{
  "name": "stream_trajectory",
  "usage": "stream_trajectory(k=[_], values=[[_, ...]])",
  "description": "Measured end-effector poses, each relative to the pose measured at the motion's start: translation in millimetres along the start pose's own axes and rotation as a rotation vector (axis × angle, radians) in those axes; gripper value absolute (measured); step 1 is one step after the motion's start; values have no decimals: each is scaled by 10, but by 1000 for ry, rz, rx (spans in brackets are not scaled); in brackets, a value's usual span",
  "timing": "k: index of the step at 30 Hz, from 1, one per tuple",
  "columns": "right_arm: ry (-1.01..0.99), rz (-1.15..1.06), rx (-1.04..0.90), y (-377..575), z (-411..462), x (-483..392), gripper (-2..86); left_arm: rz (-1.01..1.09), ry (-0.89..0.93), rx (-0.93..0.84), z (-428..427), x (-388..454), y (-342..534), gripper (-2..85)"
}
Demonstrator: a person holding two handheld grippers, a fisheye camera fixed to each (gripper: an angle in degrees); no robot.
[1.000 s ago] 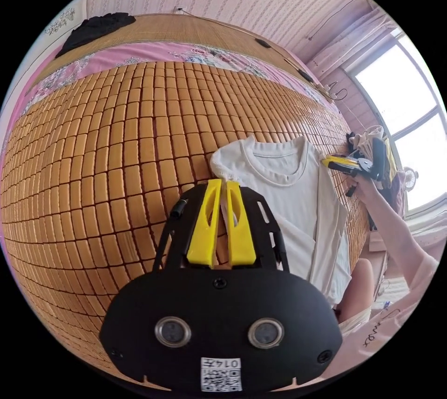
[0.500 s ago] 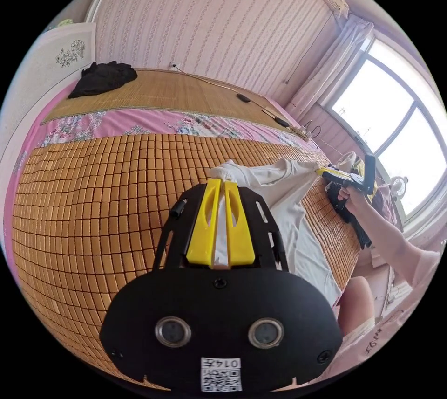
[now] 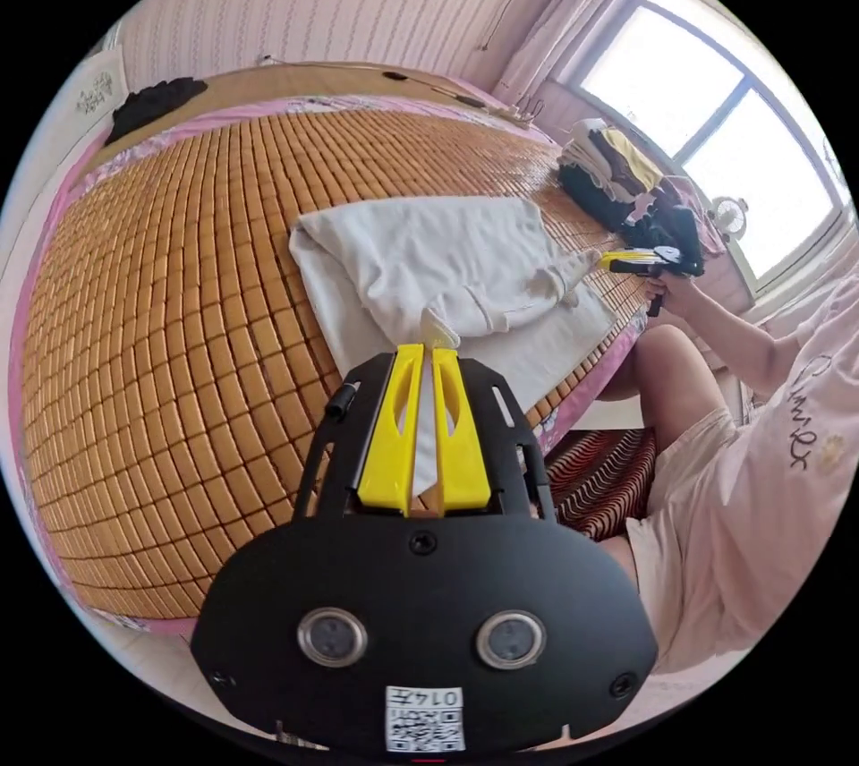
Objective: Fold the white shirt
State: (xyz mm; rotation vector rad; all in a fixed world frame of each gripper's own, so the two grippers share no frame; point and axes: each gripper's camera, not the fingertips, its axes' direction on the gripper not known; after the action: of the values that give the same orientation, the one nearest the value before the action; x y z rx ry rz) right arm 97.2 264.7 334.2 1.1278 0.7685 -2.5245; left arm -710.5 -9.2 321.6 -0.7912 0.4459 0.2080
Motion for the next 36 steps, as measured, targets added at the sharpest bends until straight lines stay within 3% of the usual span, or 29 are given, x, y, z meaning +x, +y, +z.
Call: stream_trajectory(k=[2,13,16,21,23,26,31,36], values=[[114,-15,-20,172,198,-167,11,-85,-44,-74,275,-28,238,-10],[204,6,-43,196,33,-470,36,-100,-95,-15,11,98,479,11],[154,-112,27,-97,170,-855,59,-56,-81,55,43,320,352,46],[157,-139,-70,-505,876,-1170,62,-71,33,78,432,465,87,76],[135,-91,-137,-527,1084,-1169,34,-109,30,-52,769,443,62,59],[91,-96,-96,-431,980,-1221,14,10,-65,-139,929,564,209,11],[29,-251,-124,-123,853,-1565,4,39,23,-64,670,700,579,-4],[32,-281,-249,162,1051,-1766,0,64,-37,-13,551,835,908,8]])
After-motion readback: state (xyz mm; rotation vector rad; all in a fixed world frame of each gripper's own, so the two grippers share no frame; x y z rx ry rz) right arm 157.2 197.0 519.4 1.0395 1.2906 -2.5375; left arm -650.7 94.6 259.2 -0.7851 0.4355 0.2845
